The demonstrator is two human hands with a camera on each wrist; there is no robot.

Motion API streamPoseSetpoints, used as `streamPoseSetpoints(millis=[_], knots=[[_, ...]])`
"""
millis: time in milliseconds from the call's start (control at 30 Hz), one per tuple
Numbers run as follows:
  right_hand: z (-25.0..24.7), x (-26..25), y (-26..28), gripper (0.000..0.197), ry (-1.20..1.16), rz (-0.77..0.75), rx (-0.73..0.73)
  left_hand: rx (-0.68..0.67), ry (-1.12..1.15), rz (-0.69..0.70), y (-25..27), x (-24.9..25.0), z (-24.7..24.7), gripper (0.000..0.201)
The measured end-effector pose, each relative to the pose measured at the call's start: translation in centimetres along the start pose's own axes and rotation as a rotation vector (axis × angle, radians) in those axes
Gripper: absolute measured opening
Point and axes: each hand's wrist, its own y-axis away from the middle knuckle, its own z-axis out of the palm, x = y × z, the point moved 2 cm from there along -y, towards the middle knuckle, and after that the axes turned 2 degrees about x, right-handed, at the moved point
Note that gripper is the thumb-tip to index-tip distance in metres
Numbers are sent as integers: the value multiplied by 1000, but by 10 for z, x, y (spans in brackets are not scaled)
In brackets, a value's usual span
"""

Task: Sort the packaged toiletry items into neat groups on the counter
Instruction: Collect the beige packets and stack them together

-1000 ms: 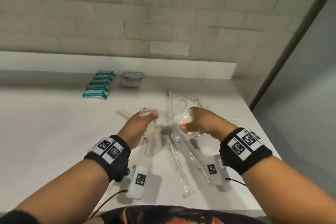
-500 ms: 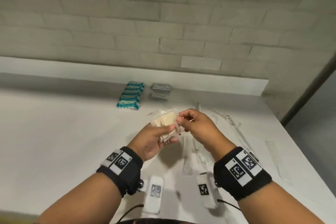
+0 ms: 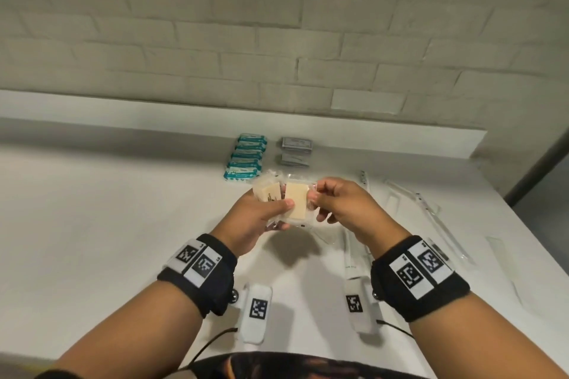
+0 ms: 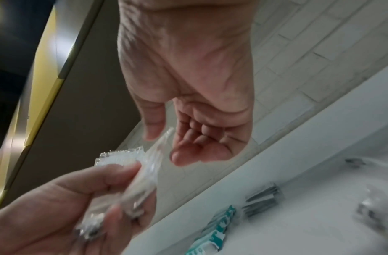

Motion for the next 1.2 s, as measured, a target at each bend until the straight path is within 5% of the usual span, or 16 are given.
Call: streamPoseSetpoints(millis=[233, 433, 567, 667, 733, 800, 967, 1033, 1200], knots=[[14, -18, -19, 7, 191, 23, -44, -50, -229, -7, 0, 6, -25, 28], [15, -11, -31, 8, 502, 77, 57, 1, 45, -93, 3, 6, -56, 22], [44, 4, -32, 16, 663, 112, -117, -5, 231, -156, 7, 4, -75, 33], [78, 21, -26, 18, 937, 126, -316, 2, 196, -129, 13, 4, -84, 31], [92, 30, -30, 16, 1009, 126, -325, 31, 165, -107, 16, 8, -90, 31], [92, 25, -36, 15, 943, 103, -229, 49, 147, -91, 18, 12, -93, 29], [88, -27, -30, 17, 136, 9, -37, 21, 104, -74, 19, 19, -96, 24], [93, -35, -26, 8, 53, -21, -25, -19, 95, -77, 20, 21, -91, 22], [81, -36, -26, 22, 71, -213, 268, -18, 46, -145, 16, 24, -84, 34]])
